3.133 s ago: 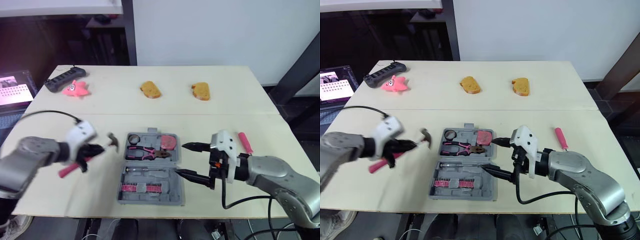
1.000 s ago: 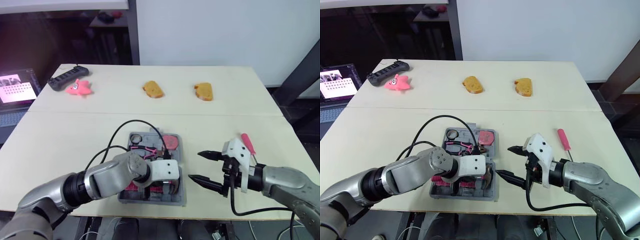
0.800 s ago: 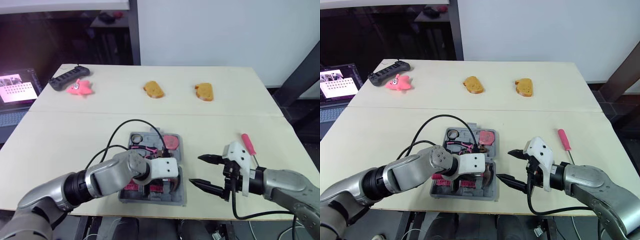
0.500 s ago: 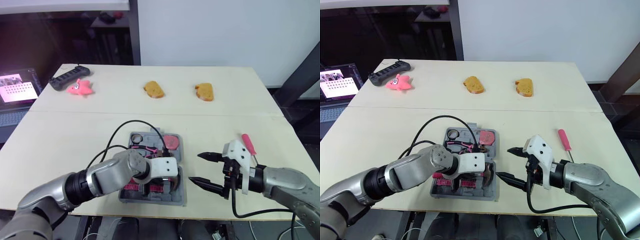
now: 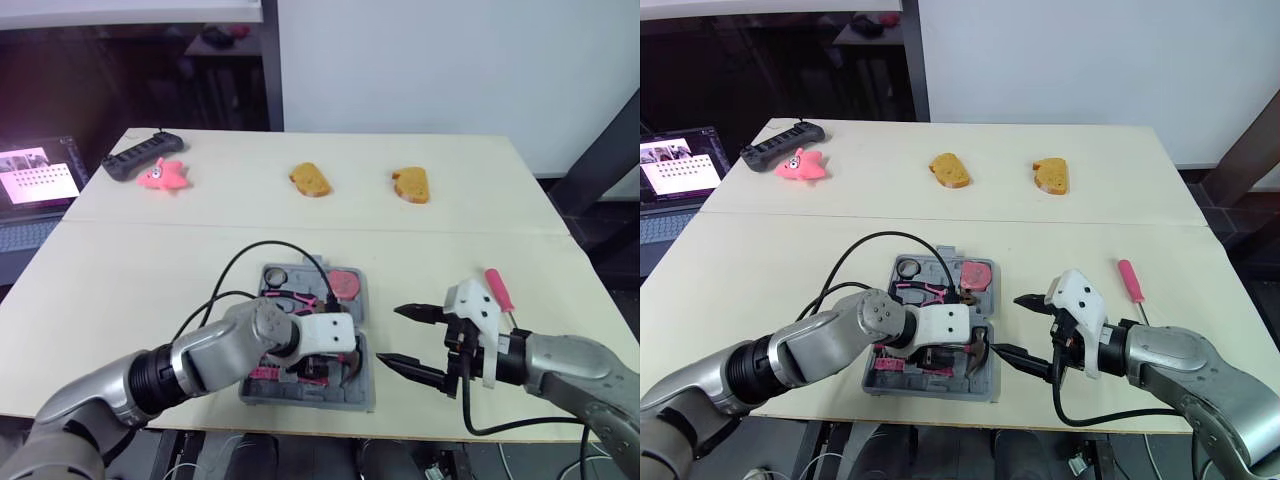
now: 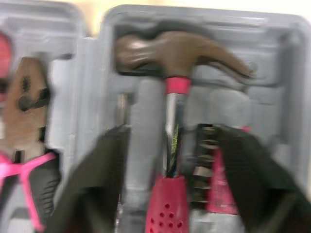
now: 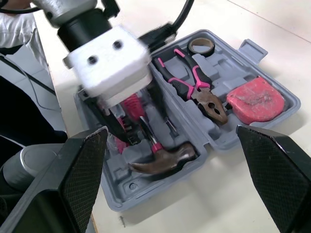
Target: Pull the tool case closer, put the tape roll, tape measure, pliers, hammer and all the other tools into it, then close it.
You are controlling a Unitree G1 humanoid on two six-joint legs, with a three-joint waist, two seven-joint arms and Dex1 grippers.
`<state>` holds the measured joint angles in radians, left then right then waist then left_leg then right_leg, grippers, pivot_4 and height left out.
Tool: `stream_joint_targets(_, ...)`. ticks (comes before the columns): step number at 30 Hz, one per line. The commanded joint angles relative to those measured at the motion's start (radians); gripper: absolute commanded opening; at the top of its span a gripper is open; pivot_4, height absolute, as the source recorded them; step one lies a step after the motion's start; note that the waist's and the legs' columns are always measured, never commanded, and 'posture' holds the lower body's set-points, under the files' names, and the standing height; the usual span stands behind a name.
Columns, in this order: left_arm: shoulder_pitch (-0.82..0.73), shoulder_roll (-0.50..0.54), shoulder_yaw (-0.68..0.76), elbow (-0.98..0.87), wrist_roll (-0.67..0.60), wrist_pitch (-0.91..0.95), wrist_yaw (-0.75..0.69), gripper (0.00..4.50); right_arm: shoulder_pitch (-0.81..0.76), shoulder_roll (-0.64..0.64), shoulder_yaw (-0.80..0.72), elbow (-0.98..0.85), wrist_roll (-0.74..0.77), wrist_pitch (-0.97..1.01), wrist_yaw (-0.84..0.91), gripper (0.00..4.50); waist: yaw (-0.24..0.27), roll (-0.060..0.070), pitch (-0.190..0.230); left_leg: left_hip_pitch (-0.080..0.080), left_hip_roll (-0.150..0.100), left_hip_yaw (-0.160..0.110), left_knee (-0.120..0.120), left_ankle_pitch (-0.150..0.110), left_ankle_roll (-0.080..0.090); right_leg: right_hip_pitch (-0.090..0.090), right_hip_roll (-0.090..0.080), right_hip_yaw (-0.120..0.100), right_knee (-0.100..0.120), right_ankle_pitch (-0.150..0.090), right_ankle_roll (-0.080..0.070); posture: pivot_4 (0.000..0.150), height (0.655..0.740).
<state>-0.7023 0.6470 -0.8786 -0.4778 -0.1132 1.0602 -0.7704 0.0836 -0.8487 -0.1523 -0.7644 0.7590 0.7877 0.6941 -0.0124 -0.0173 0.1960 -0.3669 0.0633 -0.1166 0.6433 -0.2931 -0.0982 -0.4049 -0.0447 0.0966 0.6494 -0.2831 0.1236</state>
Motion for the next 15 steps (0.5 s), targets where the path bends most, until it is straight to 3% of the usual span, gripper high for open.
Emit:
stream_joint_targets(1,-0.001,0.012,0.054,-0.050,-0.010,-0.016,-0.031,3.55,-0.011,0.004,0.001,-0.027,0.007,-0.011,0.000,4.50,0.000,0.000,0.000,-0.001,0.000,0.000,0.001,0.000,0.001,0.000,0.000,0.000,0.000,0.000,0.000,0.150,0.7400)
stream_joint_targets(12,0.120,0.067,0.380,-0.143,-0.172,-0.035,-0.100,3.55,-0.017,0.014,0.011,-0.027,0.006,-0.015,-0.012,4.50,-0.001,0.000,0.000,-0.003,0.000,0.000,0.003,-0.001,0.001,-0.001,0.000,0.000,0.000,0.000,0.000,0.150,0.7400)
stream_joint_targets(15,0.228,0.085,0.495,-0.139,-0.214,-0.128,-0.118,2.42,-0.019,0.018,0.015,-0.027,0.004,-0.017,-0.019,4.50,-0.002,0.000,0.000,-0.003,0.000,0.000,0.003,-0.001,0.001,-0.001,0.000,0.000,0.000,0.000,0.000,0.150,0.7400)
